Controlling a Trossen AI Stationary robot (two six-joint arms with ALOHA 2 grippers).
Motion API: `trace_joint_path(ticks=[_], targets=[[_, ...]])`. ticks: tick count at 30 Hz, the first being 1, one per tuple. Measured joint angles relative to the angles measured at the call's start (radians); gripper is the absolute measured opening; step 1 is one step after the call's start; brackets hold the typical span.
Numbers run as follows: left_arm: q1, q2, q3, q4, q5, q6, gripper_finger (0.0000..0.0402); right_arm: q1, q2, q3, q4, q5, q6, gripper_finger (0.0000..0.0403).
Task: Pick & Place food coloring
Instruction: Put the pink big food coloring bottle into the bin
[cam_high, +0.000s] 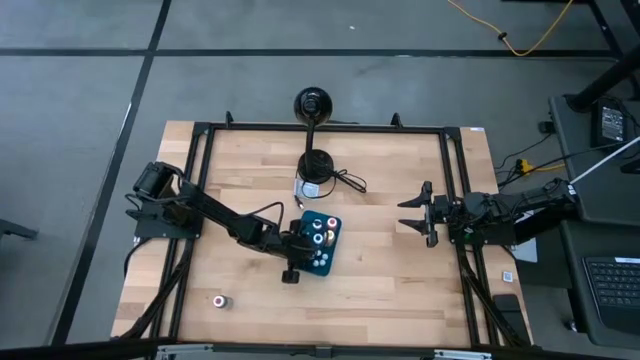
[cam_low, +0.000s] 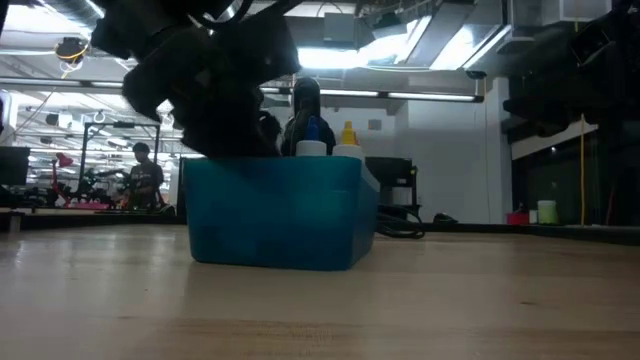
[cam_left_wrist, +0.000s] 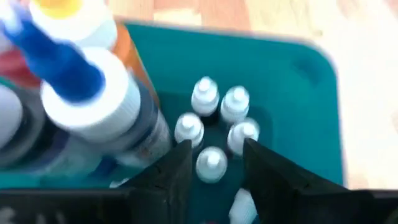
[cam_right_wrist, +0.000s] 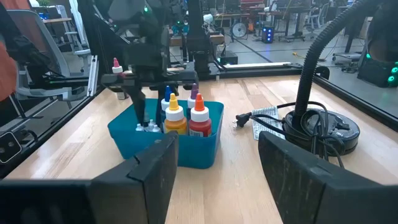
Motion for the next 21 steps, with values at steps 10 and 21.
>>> trace_joint_path(ticks=[10, 21], targets=[[0.018, -0.056, 0.090, -0.152, 0.020, -0.065, 0.0183, 0.000, 0.000, 0.000, 0.000, 0.000, 0.000, 0.0223], [-0.017, -0.176, 0.275, -0.496, 0.024, -0.214, 0.0184, 0.000, 0.000, 0.000, 0.000, 0.006, 0.000, 0.0223]])
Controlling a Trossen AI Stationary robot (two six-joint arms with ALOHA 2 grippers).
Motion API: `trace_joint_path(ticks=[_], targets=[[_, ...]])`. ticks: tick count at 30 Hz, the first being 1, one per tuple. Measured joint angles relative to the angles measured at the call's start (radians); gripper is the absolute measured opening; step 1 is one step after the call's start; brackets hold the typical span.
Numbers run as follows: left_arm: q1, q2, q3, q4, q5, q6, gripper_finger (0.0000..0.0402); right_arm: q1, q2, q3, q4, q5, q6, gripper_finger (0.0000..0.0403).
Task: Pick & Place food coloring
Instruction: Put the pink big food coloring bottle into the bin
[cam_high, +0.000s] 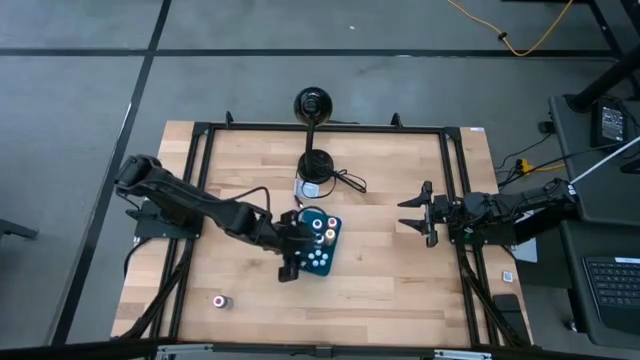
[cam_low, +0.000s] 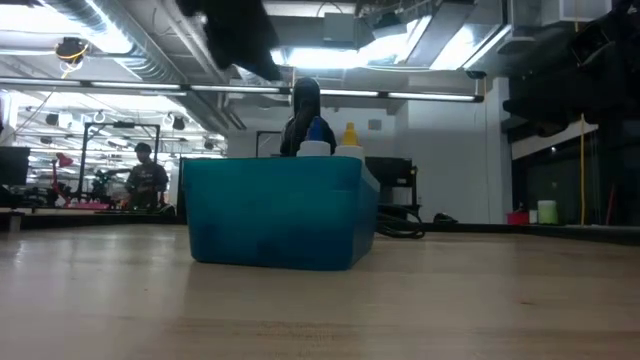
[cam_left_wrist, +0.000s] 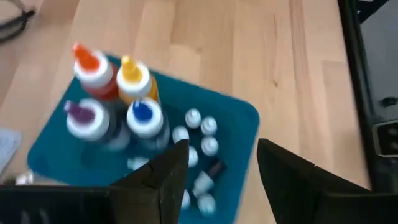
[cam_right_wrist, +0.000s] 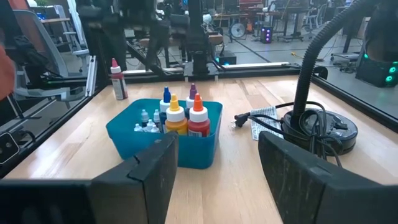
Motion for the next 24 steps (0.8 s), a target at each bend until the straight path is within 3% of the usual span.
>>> trace_joint_path(ticks=[7, 24], targets=[[-0.050, -0.063, 0.065, -0.244, 0.080, -0.280, 0.0184, 0.000, 0.000, 0.000, 0.000, 0.002, 0.000, 0.0223], [-0.308, -0.197, 0.066, -0.450, 0.101, -1.145, 0.0185, 0.000, 0.000, 0.000, 0.000, 0.002, 0.000, 0.0223]])
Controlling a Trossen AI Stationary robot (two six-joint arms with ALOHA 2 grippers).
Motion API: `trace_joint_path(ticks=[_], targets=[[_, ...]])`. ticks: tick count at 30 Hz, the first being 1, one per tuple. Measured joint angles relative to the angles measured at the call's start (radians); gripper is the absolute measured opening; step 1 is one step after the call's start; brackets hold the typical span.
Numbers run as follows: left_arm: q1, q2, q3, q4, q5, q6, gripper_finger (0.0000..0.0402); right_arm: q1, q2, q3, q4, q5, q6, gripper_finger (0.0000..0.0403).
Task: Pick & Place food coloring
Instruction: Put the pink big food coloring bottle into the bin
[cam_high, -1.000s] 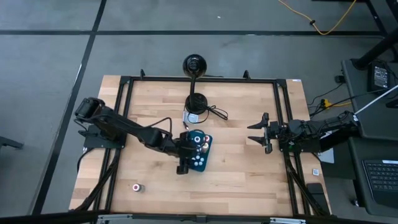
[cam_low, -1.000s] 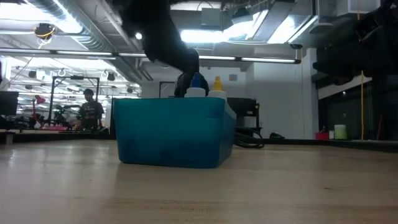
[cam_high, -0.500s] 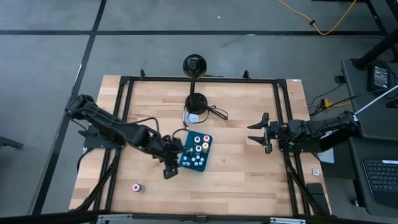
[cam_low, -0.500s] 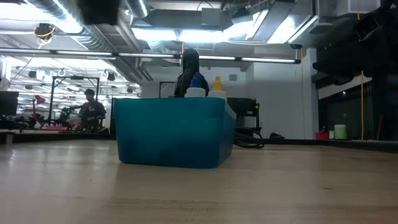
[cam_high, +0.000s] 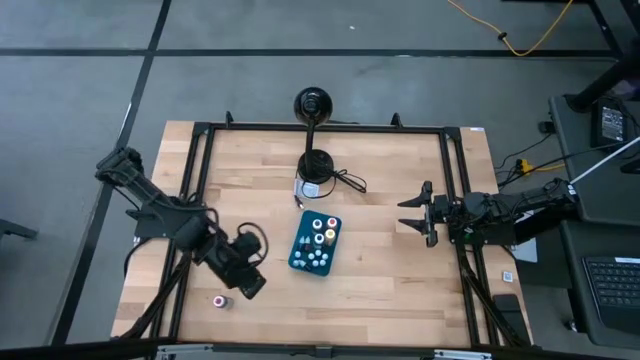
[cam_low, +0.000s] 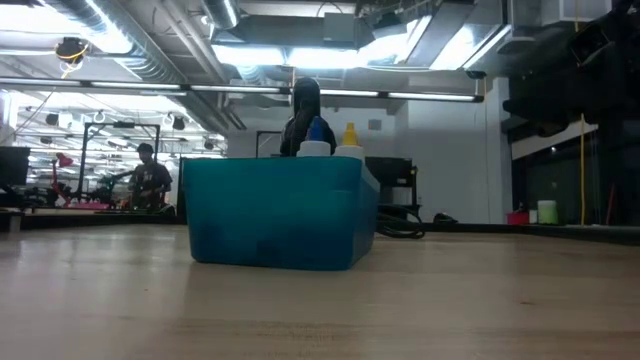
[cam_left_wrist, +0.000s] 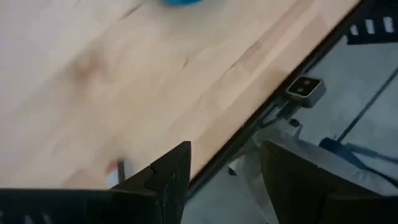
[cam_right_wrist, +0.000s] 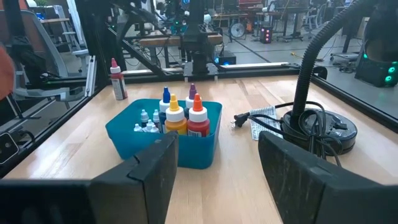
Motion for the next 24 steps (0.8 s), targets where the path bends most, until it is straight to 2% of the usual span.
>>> trace_joint_path(ticks=[3, 9, 13, 18, 24], targets=[[-0.046, -0.010, 0.023, -0.086, 0.004, -0.114, 0.0185, 0.000, 0.000, 0.000, 0.000, 0.000, 0.000, 0.0223], [-0.151, 0.007, 0.158, -0.314, -0.027, -0.303, 0.0185, 0.000, 0.000, 0.000, 0.000, 0.000, 0.000, 0.0223], [-0.202, 0.044, 0.234, -0.462, -0.014, -0.413, 0.0185, 0.000, 0.000, 0.000, 0.000, 0.000, 0.000, 0.0223], [-0.246, 0.085, 0.262, -0.541, 0.082, -0.488, 0.0185, 0.000, 0.000, 0.000, 0.000, 0.000, 0.000, 0.0223], [-0.262, 0.183, 0.262, -0.541, 0.190, -0.462, 0.0185, 0.000, 0.000, 0.000, 0.000, 0.000, 0.000, 0.0223]])
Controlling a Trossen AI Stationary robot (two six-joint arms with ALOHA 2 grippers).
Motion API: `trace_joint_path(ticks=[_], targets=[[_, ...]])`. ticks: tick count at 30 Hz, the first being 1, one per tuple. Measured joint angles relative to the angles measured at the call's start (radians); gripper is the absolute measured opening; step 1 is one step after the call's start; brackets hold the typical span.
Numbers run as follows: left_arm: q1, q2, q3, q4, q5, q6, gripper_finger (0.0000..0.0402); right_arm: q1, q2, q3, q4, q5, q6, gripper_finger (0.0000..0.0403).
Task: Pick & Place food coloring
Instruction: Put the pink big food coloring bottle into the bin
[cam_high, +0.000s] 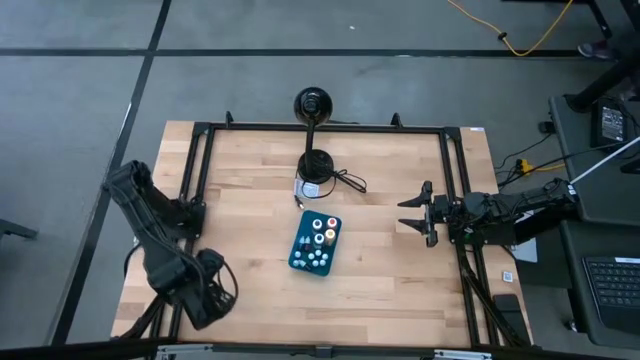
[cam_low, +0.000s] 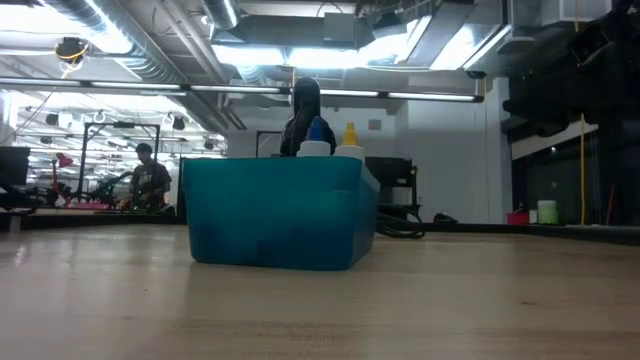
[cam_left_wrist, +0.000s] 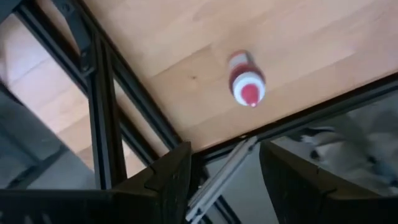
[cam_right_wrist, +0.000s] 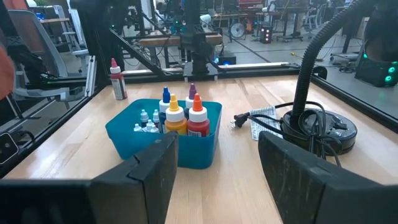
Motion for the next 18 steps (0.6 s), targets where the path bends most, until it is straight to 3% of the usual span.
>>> trace_joint_path(ticks=[18], targets=[[0.016, 0.192, -0.010, 0.092, 0.016, 0.170, 0.0184, 0.000, 0.000, 0.000, 0.000, 0.000, 0.000, 0.0223]])
